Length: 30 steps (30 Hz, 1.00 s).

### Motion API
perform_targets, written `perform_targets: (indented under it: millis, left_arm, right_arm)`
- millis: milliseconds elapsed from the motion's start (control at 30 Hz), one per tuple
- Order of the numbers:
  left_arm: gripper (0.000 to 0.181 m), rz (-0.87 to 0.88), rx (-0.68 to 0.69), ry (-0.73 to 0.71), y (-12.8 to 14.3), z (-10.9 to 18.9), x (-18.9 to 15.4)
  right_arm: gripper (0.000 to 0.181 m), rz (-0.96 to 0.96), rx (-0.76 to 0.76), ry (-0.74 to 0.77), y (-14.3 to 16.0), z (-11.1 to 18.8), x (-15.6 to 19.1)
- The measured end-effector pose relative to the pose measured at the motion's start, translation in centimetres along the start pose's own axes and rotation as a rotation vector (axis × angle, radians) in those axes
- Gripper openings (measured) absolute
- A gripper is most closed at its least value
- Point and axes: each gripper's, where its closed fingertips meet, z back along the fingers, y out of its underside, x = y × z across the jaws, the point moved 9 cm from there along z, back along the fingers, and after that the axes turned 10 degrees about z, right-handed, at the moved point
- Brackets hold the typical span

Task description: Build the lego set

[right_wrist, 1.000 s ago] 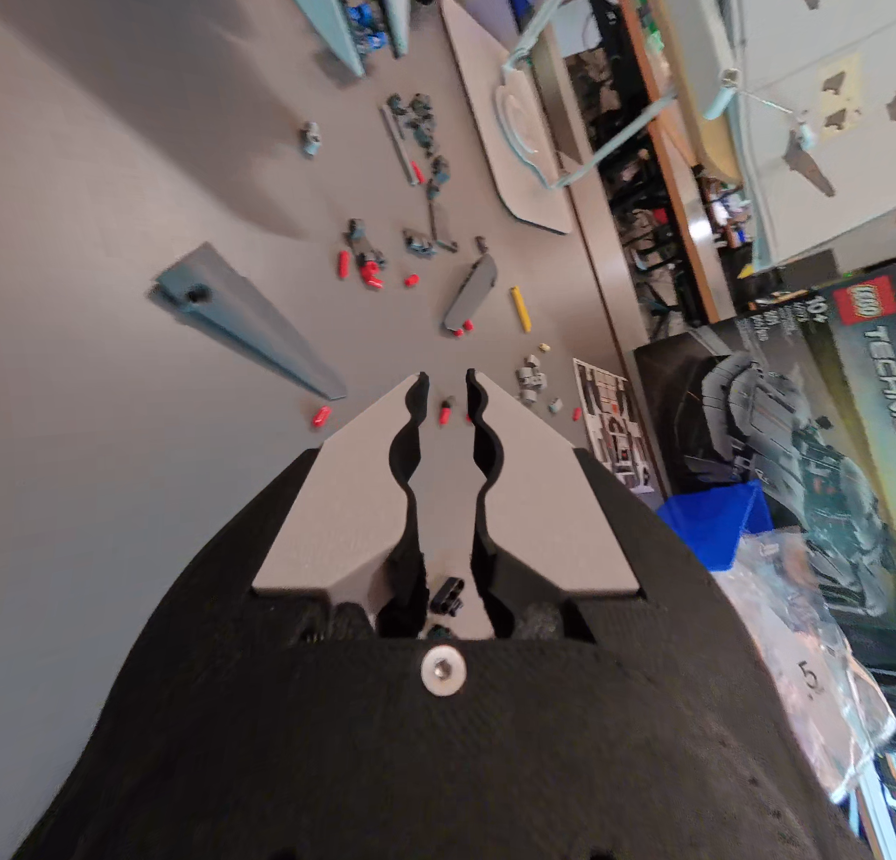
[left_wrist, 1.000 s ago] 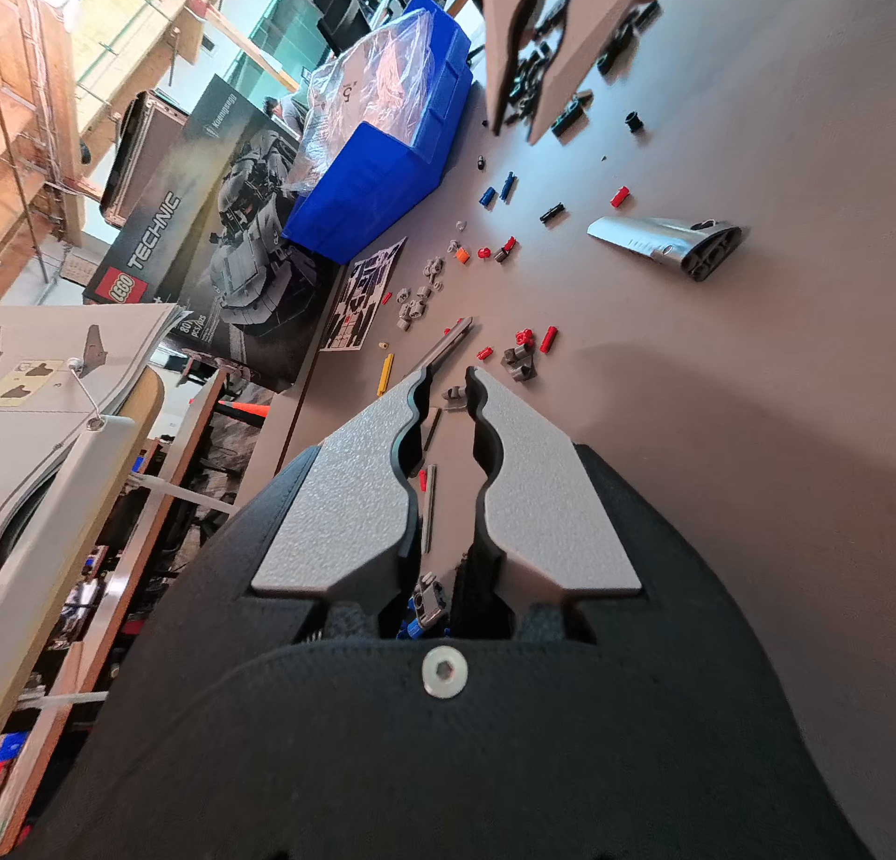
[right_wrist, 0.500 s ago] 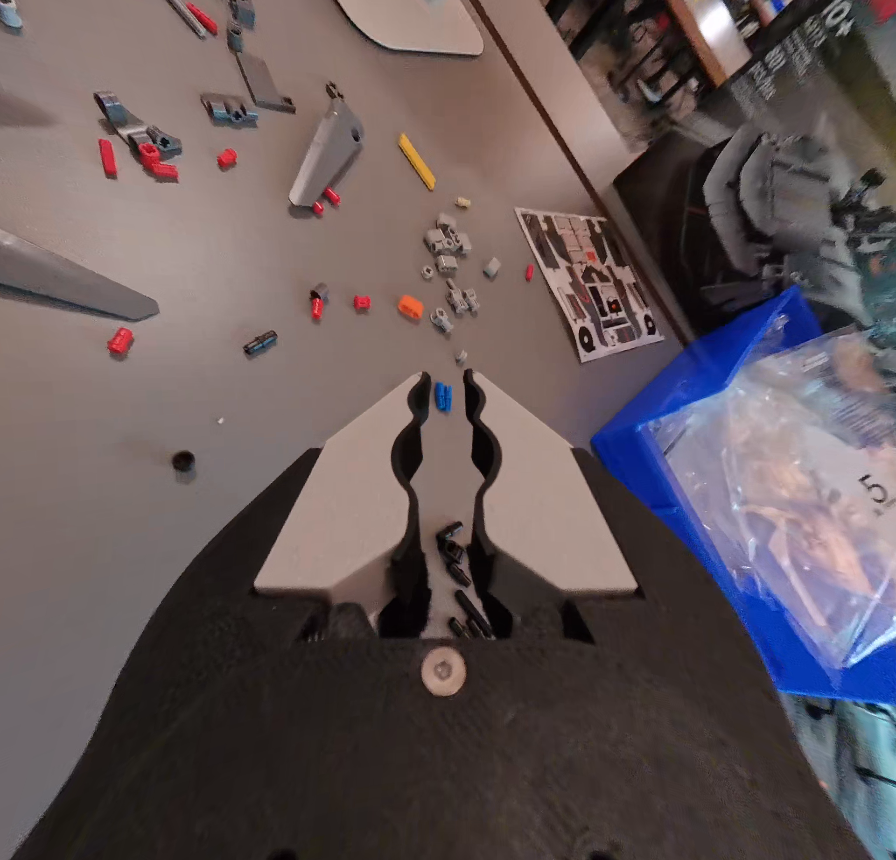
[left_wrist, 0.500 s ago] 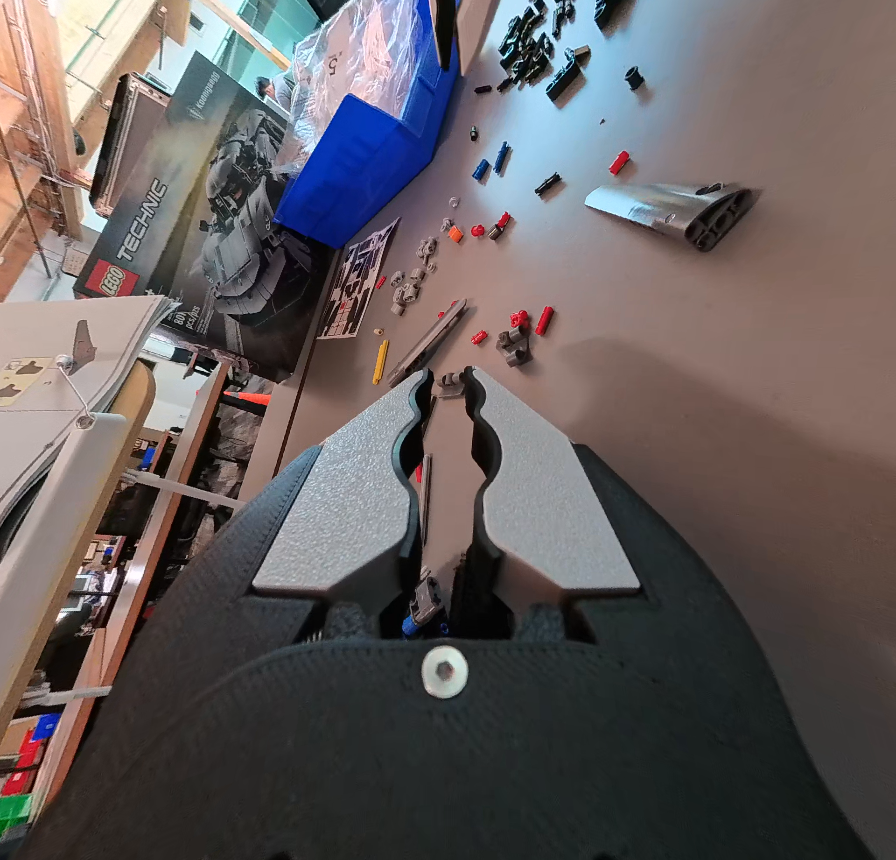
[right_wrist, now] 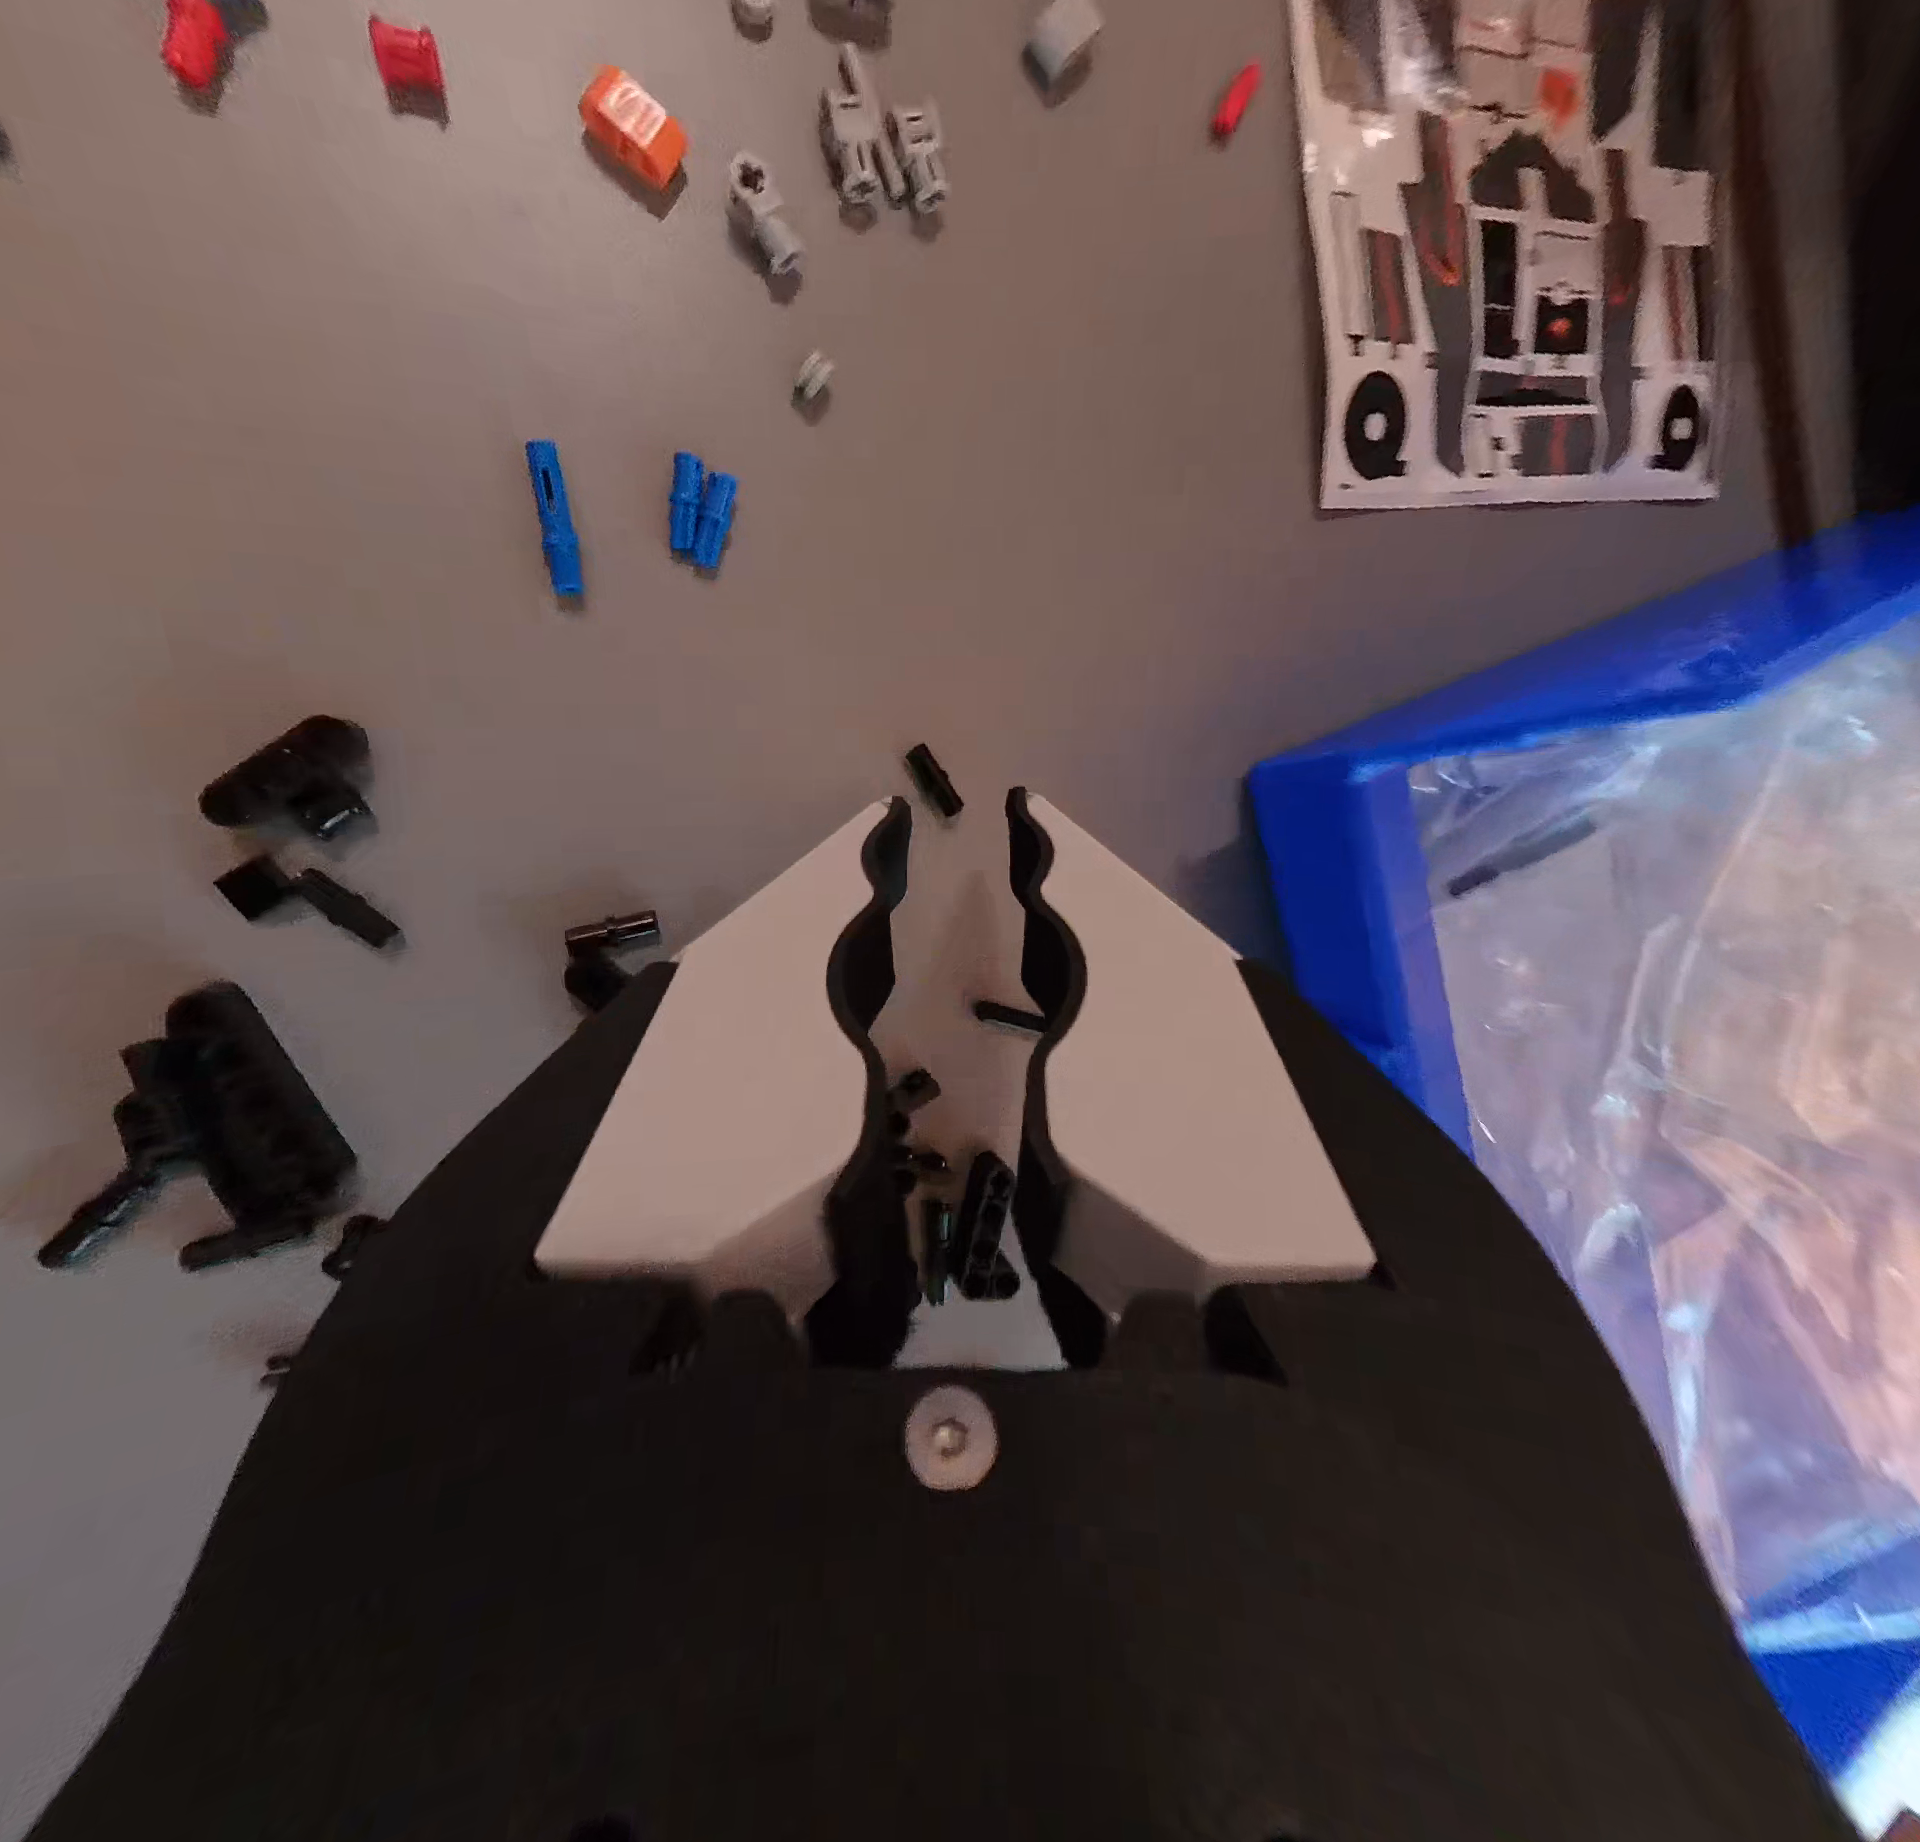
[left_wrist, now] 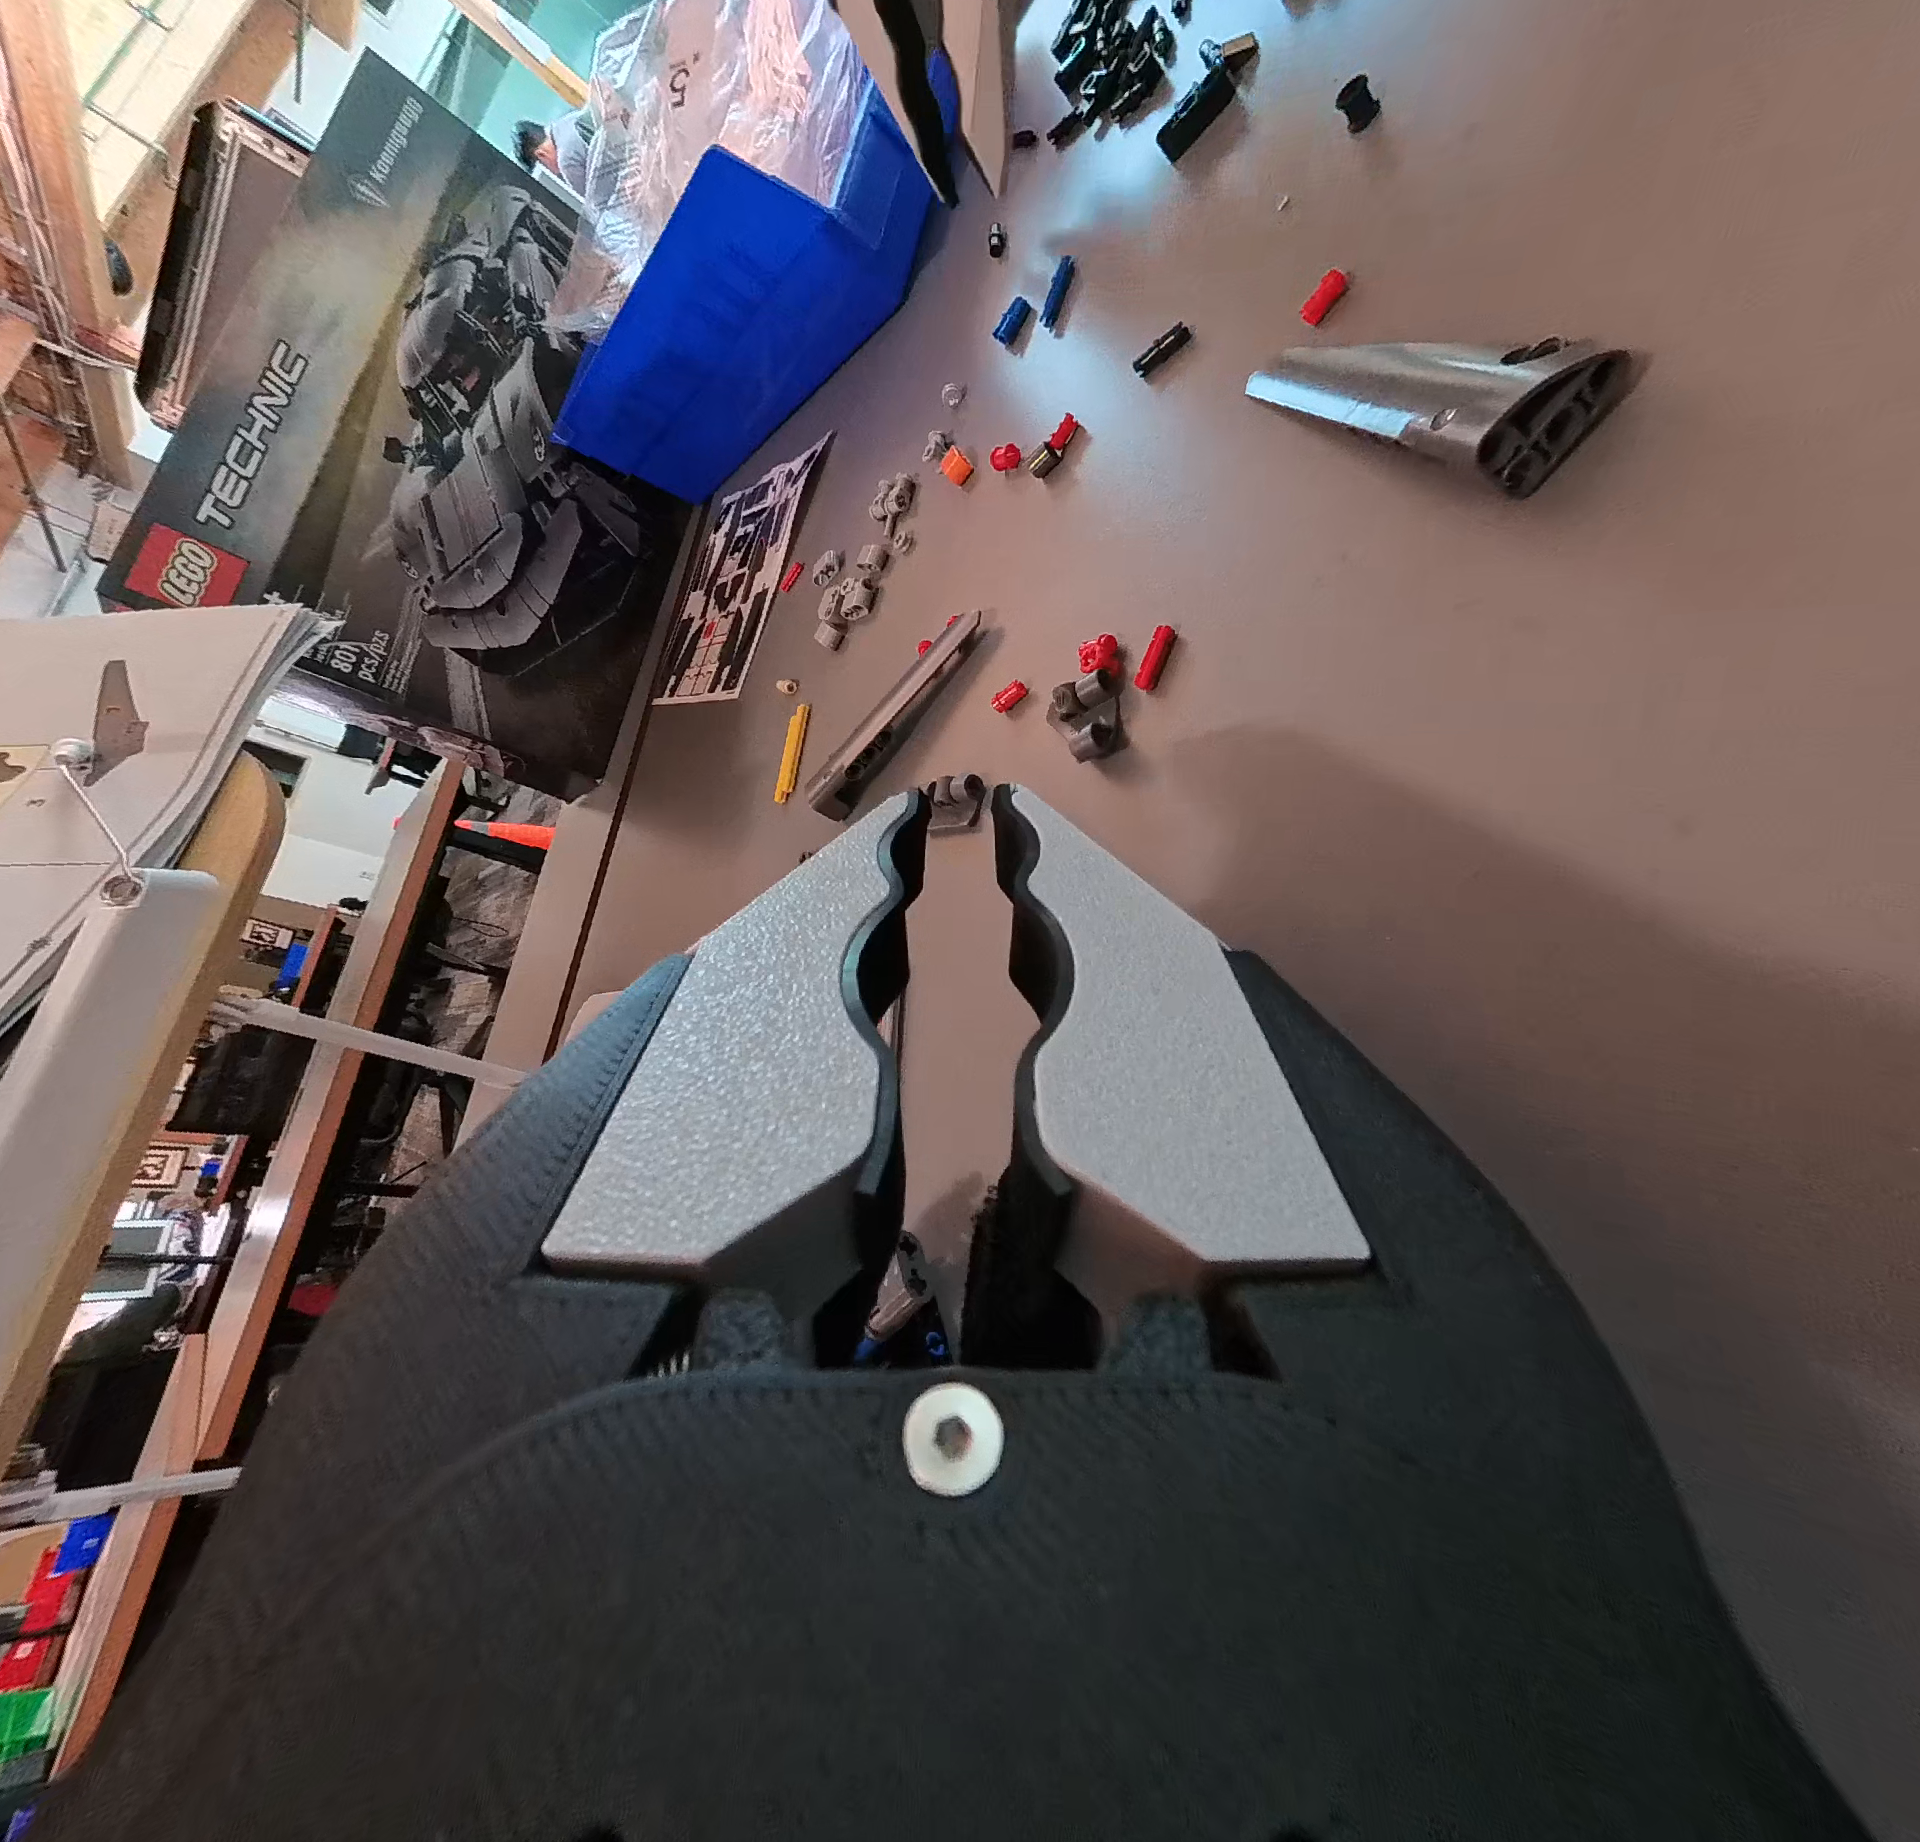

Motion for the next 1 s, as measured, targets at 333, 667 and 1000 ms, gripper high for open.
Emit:
perform_targets:
  millis: [333,667,1000]
  left_arm:
    - [0.01,0.002,0.009,0.017,0.2,-0.3,-0.2]
    - [0.011,-0.018,-0.011,-0.002,-0.1,-0.2,-0.4]
    - [0.018,-0.071,-0.069,-0.139,-1.1,-0.6,-0.3]
  right_arm:
    - [0.003,-0.036,-0.055,-0.072,0.8,-1.6,-0.3]
    - [0.001,-0.048,-0.095,-0.074,0.7,-1.5,0.0]
    - [0.001,-0.013,-0.221,-0.05,-1.4,-0.1,1.2]
